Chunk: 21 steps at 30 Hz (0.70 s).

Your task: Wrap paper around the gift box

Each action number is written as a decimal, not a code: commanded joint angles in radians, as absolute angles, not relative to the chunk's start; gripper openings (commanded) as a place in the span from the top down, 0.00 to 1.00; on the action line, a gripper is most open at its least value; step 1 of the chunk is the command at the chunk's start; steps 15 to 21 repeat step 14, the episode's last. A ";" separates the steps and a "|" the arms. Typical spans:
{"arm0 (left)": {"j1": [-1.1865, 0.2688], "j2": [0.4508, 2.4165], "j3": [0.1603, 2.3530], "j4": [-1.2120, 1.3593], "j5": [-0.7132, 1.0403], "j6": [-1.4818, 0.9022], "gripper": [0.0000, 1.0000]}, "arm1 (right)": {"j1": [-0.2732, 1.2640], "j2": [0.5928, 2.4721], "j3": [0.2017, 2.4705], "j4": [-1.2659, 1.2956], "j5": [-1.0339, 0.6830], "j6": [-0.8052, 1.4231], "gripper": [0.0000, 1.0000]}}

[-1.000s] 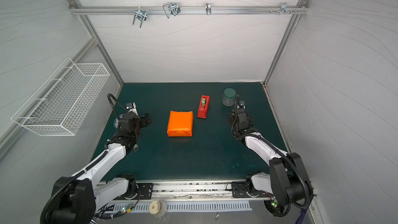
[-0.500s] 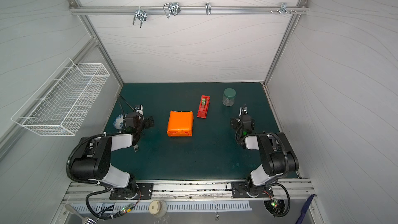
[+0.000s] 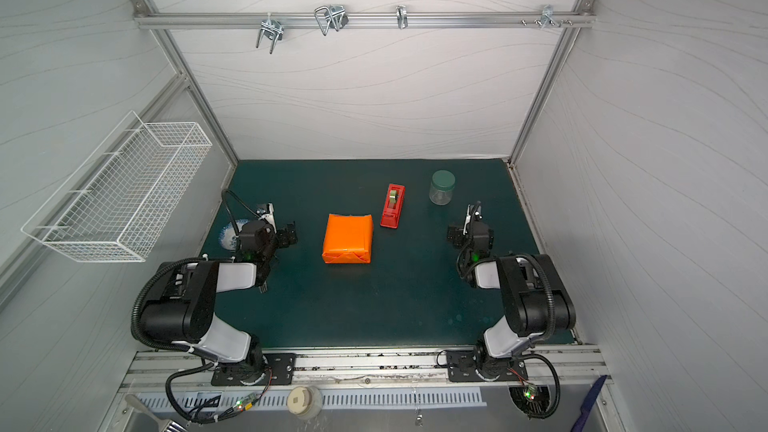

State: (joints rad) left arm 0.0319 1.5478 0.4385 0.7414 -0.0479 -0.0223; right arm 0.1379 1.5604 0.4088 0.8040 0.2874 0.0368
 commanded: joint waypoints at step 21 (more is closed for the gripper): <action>0.032 1.551 0.437 0.804 -0.041 -0.021 0.01 | 0.136 1.571 0.430 0.817 0.282 0.040 0.01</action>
